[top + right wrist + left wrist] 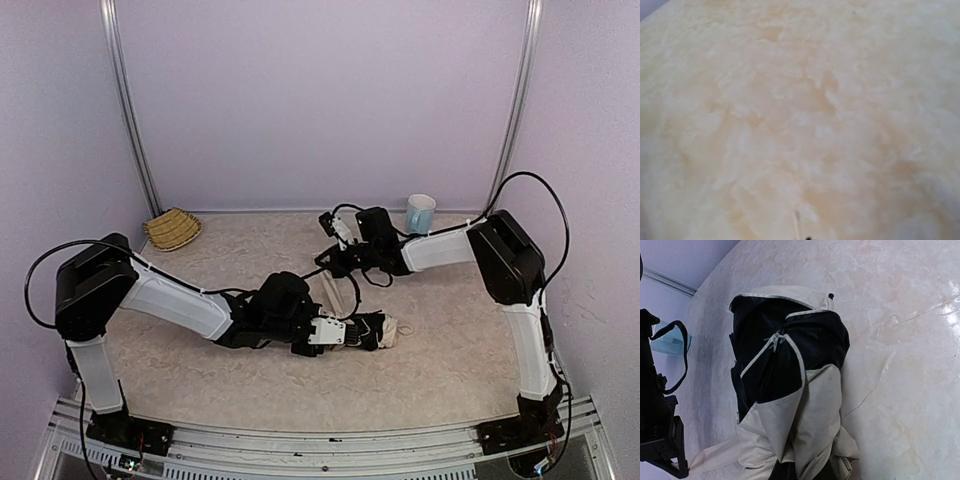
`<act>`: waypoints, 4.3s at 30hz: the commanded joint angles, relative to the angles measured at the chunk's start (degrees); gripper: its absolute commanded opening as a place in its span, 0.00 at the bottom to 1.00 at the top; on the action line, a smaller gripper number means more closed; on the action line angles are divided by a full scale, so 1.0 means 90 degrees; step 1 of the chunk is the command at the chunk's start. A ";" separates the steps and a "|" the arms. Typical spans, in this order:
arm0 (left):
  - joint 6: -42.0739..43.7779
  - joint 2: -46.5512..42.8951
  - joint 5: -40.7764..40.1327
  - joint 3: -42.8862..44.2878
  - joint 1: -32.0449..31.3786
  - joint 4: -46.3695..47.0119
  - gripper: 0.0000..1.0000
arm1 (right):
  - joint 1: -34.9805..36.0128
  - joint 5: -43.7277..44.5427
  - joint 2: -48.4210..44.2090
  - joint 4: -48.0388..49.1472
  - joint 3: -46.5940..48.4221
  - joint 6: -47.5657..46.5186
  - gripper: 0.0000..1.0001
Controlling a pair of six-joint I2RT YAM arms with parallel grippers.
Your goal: Put away the umbrella
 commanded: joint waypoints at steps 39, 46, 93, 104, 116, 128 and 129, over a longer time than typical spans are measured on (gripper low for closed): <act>-0.3927 0.1989 0.2818 0.1231 0.1822 -0.0505 0.00 | 0.0341 -0.2068 -0.3082 0.5992 -0.5680 0.2873 0.00; -0.4096 0.2078 0.2839 0.1385 0.1954 -0.0701 0.00 | 0.1075 -0.2562 -0.3169 0.4783 -0.6070 0.0617 0.00; -0.2091 0.1247 0.1171 0.2379 0.0996 -0.3214 0.48 | 0.0513 -0.2076 -0.0739 0.3228 -0.6041 -0.1005 0.00; -0.2751 0.0166 0.3328 0.1246 0.1691 -0.1058 0.94 | 0.0513 -0.2086 -0.0843 0.3183 -0.6033 -0.1034 0.00; -0.4117 0.1243 0.2473 0.2103 0.1269 -0.0817 0.95 | 0.0514 -0.2070 -0.0989 0.3279 -0.6110 -0.1033 0.00; -0.4073 0.1900 0.0846 0.2407 0.0850 -0.1982 0.80 | 0.0528 -0.2055 -0.1145 0.3656 -0.6295 -0.0941 0.00; -0.4047 0.1899 0.0896 0.2384 0.0855 -0.2026 0.77 | 0.0532 -0.2050 -0.1194 0.3719 -0.6350 -0.0945 0.00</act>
